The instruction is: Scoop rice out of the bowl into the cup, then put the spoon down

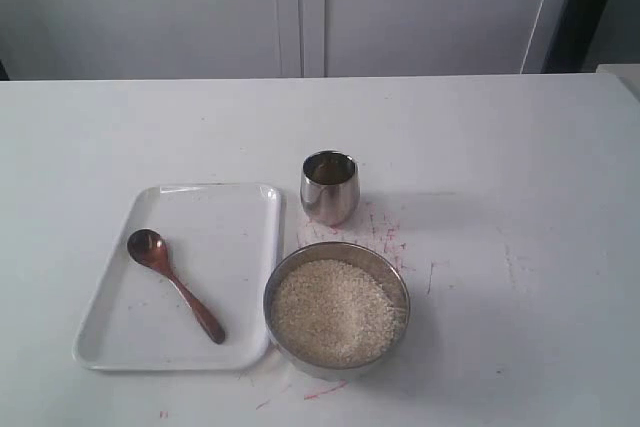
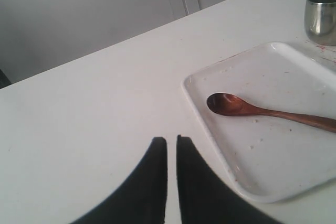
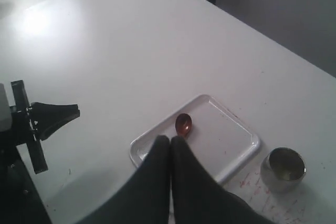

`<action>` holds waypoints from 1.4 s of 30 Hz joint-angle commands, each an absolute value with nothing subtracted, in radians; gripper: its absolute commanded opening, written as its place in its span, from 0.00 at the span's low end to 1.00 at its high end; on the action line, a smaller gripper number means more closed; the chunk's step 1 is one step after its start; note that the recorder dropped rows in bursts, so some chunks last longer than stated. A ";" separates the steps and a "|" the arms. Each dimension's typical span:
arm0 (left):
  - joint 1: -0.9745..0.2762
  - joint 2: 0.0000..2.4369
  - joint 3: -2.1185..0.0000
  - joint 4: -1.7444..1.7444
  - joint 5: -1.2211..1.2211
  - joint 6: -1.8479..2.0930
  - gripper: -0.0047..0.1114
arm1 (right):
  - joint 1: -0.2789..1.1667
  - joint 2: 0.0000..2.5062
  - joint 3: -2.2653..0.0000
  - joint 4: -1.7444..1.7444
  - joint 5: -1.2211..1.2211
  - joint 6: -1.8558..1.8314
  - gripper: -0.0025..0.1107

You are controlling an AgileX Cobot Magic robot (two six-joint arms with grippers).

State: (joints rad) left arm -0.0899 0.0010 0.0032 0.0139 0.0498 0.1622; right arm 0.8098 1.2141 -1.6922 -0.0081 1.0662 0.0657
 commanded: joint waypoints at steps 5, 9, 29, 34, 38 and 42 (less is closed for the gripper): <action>-0.093 0.000 0.000 0.009 0.046 0.164 0.16 | 0.806 0.903 -1.531 -0.019 1.040 0.045 0.02; -0.093 0.000 0.000 0.009 0.046 0.164 0.16 | 0.806 0.731 -1.418 -0.019 1.031 0.047 0.02; -0.093 0.000 0.000 0.009 0.046 0.164 0.16 | 0.806 0.349 -1.074 -0.008 0.946 0.047 0.02; -0.093 0.000 0.000 0.009 0.046 0.164 0.16 | 0.806 0.252 -0.989 0.000 0.914 0.047 0.02; -0.093 0.000 0.000 0.009 0.046 0.164 0.16 | 0.806 0.177 -0.916 0.005 0.880 0.047 0.02; -0.093 0.000 0.000 0.009 0.046 0.164 0.16 | 0.806 0.104 -0.840 0.005 0.851 0.047 0.02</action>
State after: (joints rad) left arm -0.0899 0.0010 0.0032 0.0139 0.0498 0.1622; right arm 0.8098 0.1474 -0.8866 0.0000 0.8861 0.0570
